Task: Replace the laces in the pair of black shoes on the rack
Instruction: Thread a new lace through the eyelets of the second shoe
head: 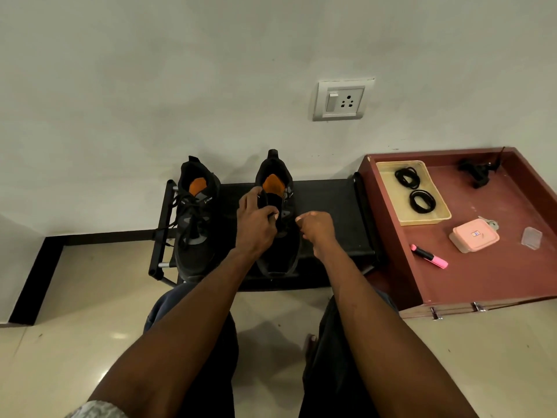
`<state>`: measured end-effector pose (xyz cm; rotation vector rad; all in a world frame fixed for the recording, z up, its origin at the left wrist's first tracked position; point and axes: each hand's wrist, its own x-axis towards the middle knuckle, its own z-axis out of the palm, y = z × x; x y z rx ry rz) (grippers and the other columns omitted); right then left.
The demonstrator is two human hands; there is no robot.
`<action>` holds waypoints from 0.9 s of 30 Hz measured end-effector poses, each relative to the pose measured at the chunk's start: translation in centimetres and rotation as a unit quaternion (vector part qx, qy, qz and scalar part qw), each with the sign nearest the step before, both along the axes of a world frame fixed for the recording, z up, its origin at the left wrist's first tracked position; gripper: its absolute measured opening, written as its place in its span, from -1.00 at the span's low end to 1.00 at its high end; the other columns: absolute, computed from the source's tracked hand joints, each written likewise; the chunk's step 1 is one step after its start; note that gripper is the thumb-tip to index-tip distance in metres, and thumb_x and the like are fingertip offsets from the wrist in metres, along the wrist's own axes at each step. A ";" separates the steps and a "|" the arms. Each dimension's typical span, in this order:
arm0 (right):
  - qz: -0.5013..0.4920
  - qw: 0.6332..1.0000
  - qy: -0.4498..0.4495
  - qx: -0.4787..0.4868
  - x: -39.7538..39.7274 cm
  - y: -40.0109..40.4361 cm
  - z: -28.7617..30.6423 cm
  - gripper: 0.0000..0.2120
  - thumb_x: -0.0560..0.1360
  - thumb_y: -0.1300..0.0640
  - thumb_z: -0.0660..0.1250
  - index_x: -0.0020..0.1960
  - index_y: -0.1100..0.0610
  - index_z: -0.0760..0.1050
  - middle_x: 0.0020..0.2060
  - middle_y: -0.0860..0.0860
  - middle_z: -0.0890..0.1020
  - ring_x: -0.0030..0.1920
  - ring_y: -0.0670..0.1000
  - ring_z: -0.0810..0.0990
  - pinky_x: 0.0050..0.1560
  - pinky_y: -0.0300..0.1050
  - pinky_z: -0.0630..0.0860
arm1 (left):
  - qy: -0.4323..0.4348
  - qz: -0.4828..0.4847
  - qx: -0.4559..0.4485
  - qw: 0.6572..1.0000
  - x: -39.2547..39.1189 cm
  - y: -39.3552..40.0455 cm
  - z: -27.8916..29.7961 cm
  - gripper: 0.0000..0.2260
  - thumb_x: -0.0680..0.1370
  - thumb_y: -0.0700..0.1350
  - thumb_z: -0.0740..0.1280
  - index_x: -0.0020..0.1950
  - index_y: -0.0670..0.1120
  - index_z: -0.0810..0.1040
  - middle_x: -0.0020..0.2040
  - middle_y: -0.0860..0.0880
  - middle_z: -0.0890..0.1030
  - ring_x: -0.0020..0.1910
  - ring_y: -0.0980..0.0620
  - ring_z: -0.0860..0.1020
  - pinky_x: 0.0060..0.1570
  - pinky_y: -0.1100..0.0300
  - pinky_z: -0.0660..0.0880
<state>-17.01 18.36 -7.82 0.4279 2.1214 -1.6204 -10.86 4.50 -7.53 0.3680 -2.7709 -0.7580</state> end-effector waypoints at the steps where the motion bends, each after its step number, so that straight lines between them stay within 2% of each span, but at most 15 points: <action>1: 0.021 1.000 -0.001 0.015 0.1 -0.3 -0.3 -0.85 0.52 0.24 0.36 -0.22 0.11 0.52 -0.22 0.06 0.57 -0.18 0.04 0.54 -0.14 -0.05 0.52 | -0.010 0.000 -0.014 1.000 0.0 0.2 -0.1 -0.85 0.56 -0.15 0.37 0.05 -0.11 0.72 0.53 -0.15 0.24 0.48 -0.22 0.16 0.45 -0.16 0.24; 4: 0.048 0.996 -0.004 0.073 0.3 -1.0 -1.2 -0.77 0.53 0.18 0.41 -0.25 0.12 0.44 -0.23 0.06 0.54 -0.20 0.02 0.48 -0.15 -0.07 0.46 | -0.047 0.038 0.005 0.998 -0.3 1.0 -0.2 -0.85 0.57 -0.13 0.36 0.06 -0.08 0.71 0.59 -0.12 0.11 0.52 -0.22 0.05 0.48 -0.20 0.15; 6: 0.067 0.994 -0.018 0.080 0.4 -1.4 -1.6 -0.85 0.52 0.17 0.39 -0.18 0.14 0.47 -0.16 0.08 0.57 -0.15 0.04 0.53 -0.14 -0.07 0.49 | -0.062 0.065 0.068 0.994 -0.5 1.5 -0.1 -0.84 0.56 -0.14 0.36 0.08 -0.09 0.70 0.58 -0.11 0.09 0.52 -0.22 0.04 0.50 -0.18 0.12; 8: 0.065 0.994 -0.018 0.081 0.6 -1.4 -1.7 -0.91 0.51 0.19 0.39 -0.09 0.21 0.51 -0.13 0.13 0.59 -0.14 0.08 0.55 -0.21 -0.10 0.46 | -0.074 0.074 0.110 0.988 -0.7 1.9 0.2 -0.84 0.56 -0.17 0.35 0.09 -0.12 0.68 0.57 -0.10 0.09 0.51 -0.21 0.05 0.50 -0.16 0.10; 11: 0.067 0.994 -0.007 0.090 0.8 -1.1 -1.6 -0.86 0.50 0.17 0.42 -0.05 0.24 0.53 -0.13 0.16 0.60 -0.18 0.08 0.54 -0.29 -0.14 0.39 | -0.104 0.089 0.140 0.981 -1.0 2.3 1.0 -0.86 0.56 -0.18 0.33 0.05 -0.13 0.67 0.57 -0.08 0.06 0.51 -0.18 0.03 0.51 -0.14 0.08; 14: 0.074 0.994 -0.004 0.085 0.8 -1.0 -1.6 -0.80 0.50 0.17 0.41 0.03 0.30 0.55 -0.05 0.23 0.64 -0.09 0.14 0.61 -0.23 -0.09 0.44 | -0.141 0.105 0.154 0.972 -1.3 2.7 1.4 -0.85 0.57 -0.17 0.28 0.02 -0.15 0.64 0.58 -0.05 0.02 0.51 -0.17 0.03 0.52 -0.13 0.07; 17: 0.078 0.993 0.000 0.087 1.0 -1.0 -1.4 -0.79 0.51 0.19 0.39 0.06 0.31 0.55 -0.03 0.24 0.64 -0.03 0.18 0.64 -0.19 -0.08 0.49 | -0.171 0.146 0.211 0.951 -1.6 3.2 2.1 -0.74 0.60 -0.16 0.22 0.22 -0.24 0.54 0.58 -0.03 0.01 0.50 -0.17 0.08 0.51 -0.13 0.13; 22: 0.081 0.993 0.002 0.083 1.0 -0.8 -1.2 -0.88 0.52 0.22 0.37 0.00 0.26 0.52 -0.09 0.20 0.62 -0.18 0.08 0.57 -0.29 -0.15 0.43 | -0.216 0.096 0.215 0.948 -2.0 2.5 2.4 -0.85 0.61 -0.15 0.22 0.05 -0.11 0.57 0.56 -0.06 -0.04 0.46 -0.21 0.10 0.50 -0.14 0.11; 27: 0.089 0.992 0.007 0.088 0.8 -1.1 -1.4 -0.87 0.50 0.17 0.42 -0.03 0.20 0.50 -0.03 0.23 0.63 -0.06 0.14 0.59 -0.14 -0.06 0.48 | -0.177 0.050 0.203 0.962 -1.2 1.0 0.7 -0.86 0.62 -0.11 0.30 0.10 -0.04 0.64 0.54 -0.08 0.02 0.50 -0.17 0.09 0.52 -0.13 0.03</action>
